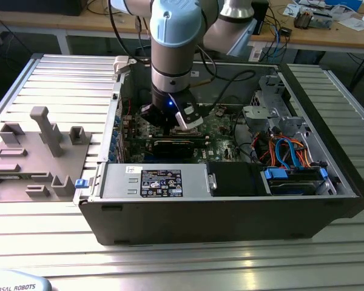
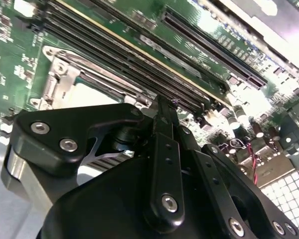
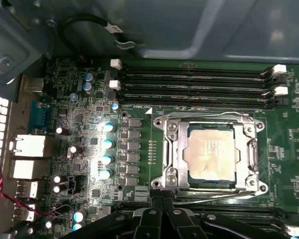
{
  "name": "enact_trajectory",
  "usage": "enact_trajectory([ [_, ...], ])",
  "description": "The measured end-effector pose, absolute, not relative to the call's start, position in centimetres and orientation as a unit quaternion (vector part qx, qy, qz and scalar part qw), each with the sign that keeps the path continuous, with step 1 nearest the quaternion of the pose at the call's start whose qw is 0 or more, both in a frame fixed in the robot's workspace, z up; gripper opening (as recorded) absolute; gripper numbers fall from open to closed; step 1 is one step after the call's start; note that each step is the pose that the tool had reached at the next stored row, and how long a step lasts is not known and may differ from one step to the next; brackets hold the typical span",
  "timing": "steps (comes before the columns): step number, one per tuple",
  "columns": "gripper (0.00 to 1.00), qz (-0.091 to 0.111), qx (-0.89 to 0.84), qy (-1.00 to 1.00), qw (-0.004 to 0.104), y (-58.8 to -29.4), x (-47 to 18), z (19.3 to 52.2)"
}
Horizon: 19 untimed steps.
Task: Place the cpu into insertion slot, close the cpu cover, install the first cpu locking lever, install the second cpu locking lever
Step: 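Install the second cpu locking lever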
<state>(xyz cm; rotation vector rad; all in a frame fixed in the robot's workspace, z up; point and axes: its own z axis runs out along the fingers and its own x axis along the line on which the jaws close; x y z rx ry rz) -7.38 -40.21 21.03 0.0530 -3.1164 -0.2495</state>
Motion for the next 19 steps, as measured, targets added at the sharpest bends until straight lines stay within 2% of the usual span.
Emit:
enact_trajectory([
  [13, 0.11, -0.087, 0.022, -0.996, 0.008, -39.2, -7.8, 19.9],
  [19, 0.11, -0.081, 0.022, -0.996, 0.007, -39.3, -7.9, 19.9],
])
